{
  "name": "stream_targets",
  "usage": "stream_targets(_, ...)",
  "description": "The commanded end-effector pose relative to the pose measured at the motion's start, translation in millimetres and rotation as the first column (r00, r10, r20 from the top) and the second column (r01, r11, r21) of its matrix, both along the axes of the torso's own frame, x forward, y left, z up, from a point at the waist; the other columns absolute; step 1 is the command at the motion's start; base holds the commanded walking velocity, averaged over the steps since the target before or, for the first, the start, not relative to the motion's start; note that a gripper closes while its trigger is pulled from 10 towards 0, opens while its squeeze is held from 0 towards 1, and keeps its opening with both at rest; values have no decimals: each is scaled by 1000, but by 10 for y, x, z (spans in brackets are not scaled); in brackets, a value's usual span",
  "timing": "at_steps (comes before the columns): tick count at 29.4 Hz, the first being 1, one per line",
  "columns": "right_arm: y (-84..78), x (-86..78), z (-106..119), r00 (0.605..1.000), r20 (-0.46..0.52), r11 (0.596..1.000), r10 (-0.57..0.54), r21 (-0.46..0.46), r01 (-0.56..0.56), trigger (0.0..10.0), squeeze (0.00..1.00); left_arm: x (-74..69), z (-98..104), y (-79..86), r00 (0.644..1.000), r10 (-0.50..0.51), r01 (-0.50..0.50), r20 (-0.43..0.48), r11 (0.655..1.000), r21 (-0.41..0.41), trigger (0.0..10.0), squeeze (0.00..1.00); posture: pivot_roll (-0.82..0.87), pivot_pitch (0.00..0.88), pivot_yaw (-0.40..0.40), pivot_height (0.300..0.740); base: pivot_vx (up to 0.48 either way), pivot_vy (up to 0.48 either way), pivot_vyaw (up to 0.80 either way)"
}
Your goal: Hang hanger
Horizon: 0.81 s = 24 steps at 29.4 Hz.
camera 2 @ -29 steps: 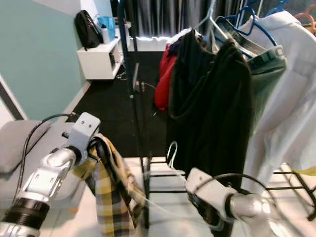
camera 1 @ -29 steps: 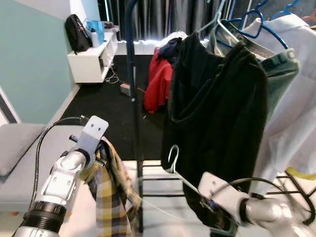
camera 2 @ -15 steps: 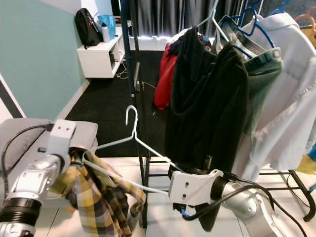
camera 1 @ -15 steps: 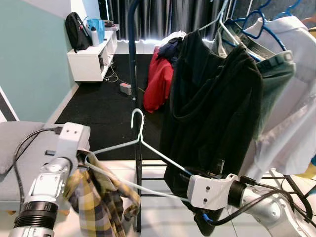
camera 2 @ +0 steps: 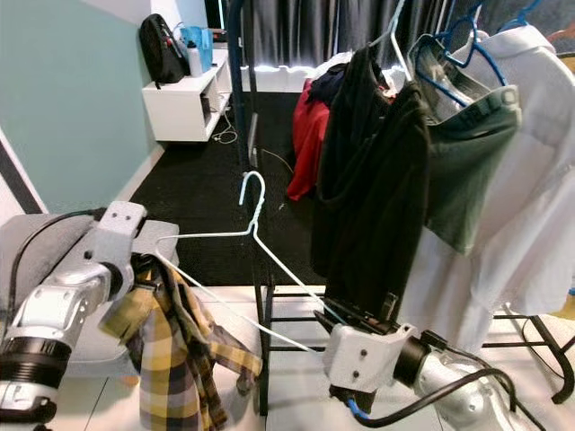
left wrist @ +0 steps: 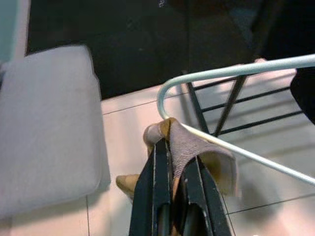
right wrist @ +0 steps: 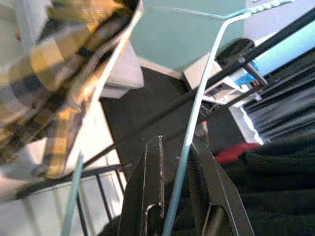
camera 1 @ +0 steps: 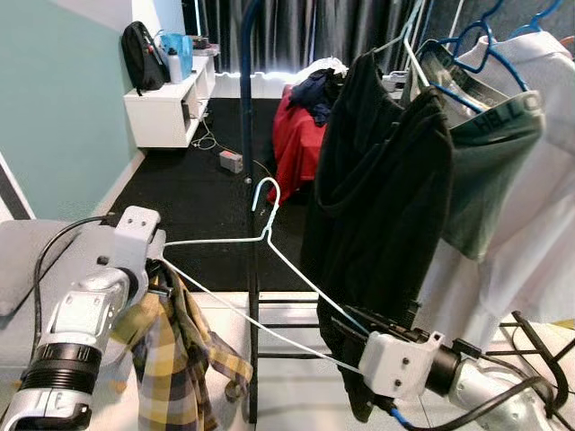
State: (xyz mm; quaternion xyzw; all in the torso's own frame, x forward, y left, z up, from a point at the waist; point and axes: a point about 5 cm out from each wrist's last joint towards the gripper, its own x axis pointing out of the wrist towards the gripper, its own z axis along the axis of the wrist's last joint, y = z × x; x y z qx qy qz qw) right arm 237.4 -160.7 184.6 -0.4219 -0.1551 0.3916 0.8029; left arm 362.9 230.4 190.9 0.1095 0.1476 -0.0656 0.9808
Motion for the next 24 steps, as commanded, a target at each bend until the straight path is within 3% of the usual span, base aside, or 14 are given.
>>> stream_targets(1,49,-73,-73,995,-54,996,84,-21,-85,10000,0,40,135,-40,997,-56,54,52,997,47,10000,0,-5,114,15,740,0,0,0)
stream_targets(5,-18,-126,-45,990,-74,991,122,-40,-125,10000,0,108,192,15,999,-49,48,11,995,90,10000,0,-5,115,23,740,0,0,0)
stream_targets(8,-124,-138,112,993,-27,992,116,-50,-117,10000,0,166,305,142,999,-14,20,-34,987,160,10000,0,-8,117,34,740,0,0,0)
stream_targets(11,-137,-137,134,993,-17,992,113,-50,-114,10000,0,172,322,158,999,-13,19,-36,985,170,10000,0,-8,117,34,740,0,0,0)
stream_targets(15,-226,-105,118,994,-2,989,105,-106,-105,10000,0,179,404,98,993,-105,113,-56,976,184,10000,0,-13,116,36,740,0,0,0)
stream_targets(18,-277,3,91,998,43,988,53,-145,-47,10000,0,120,515,-40,962,-255,269,-99,949,165,10000,0,-1,115,27,740,0,0,0)
stream_targets(21,-286,38,95,998,59,989,38,-146,-29,10000,0,103,553,-79,952,-287,300,-105,944,137,10000,0,-1,115,27,740,0,0,0)
stream_targets(22,-294,64,115,996,84,987,35,-160,-21,10000,0,64,575,-109,933,-339,355,-122,922,154,10000,0,2,116,22,740,0,0,0)
stream_targets(24,-306,115,204,990,139,986,30,-166,-7,10000,0,-35,576,-108,880,-440,474,-180,842,258,10000,0,2,119,19,740,0,0,0)
